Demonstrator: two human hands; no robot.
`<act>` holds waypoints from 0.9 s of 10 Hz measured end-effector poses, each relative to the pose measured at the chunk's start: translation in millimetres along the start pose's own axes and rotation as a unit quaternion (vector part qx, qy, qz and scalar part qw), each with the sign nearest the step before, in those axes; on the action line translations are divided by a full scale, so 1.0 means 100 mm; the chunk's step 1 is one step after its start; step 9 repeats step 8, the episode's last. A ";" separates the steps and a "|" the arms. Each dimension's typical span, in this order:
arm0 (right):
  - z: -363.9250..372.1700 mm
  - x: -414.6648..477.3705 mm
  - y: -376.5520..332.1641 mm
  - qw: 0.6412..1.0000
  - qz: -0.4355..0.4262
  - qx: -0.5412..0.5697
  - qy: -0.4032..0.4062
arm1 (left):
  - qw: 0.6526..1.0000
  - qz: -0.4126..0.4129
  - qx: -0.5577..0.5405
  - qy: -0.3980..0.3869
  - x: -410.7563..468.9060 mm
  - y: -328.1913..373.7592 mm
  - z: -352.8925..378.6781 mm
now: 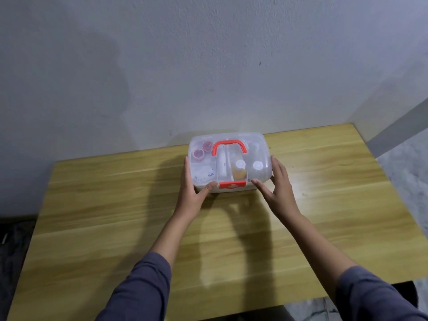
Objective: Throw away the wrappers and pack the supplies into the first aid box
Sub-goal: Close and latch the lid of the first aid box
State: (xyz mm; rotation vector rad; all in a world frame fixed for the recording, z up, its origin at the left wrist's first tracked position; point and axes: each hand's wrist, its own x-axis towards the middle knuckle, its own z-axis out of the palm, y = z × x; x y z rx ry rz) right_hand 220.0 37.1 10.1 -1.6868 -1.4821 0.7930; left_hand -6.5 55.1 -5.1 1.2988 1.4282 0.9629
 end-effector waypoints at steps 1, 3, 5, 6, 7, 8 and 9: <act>-0.01 0.13 0.02 0.999 0.008 0.031 -0.005 | 1.000 0.001 0.002 0.012 0.08 0.02 0.01; -0.03 0.44 -0.06 0.998 -0.022 0.054 -0.018 | 1.000 0.003 0.023 0.016 0.30 0.15 0.00; -0.04 0.54 -0.09 0.997 -0.022 0.062 -0.026 | 0.999 -0.002 0.038 -0.004 0.39 0.19 -0.04; -0.05 0.54 -0.09 0.998 -0.024 0.048 -0.032 | 0.998 -0.025 0.052 -0.014 0.38 0.24 -0.06; -0.07 0.50 -0.14 0.999 -0.014 0.024 -0.042 | 0.994 -0.045 0.089 -0.038 0.29 0.31 -0.12; -0.12 0.48 -0.13 0.997 -0.001 -0.040 -0.062 | 0.983 -0.096 0.148 -0.053 0.16 0.22 -0.25; -0.12 0.48 -0.13 0.997 -0.001 -0.040 -0.062 | 0.983 -0.096 0.148 -0.053 0.16 0.22 -0.25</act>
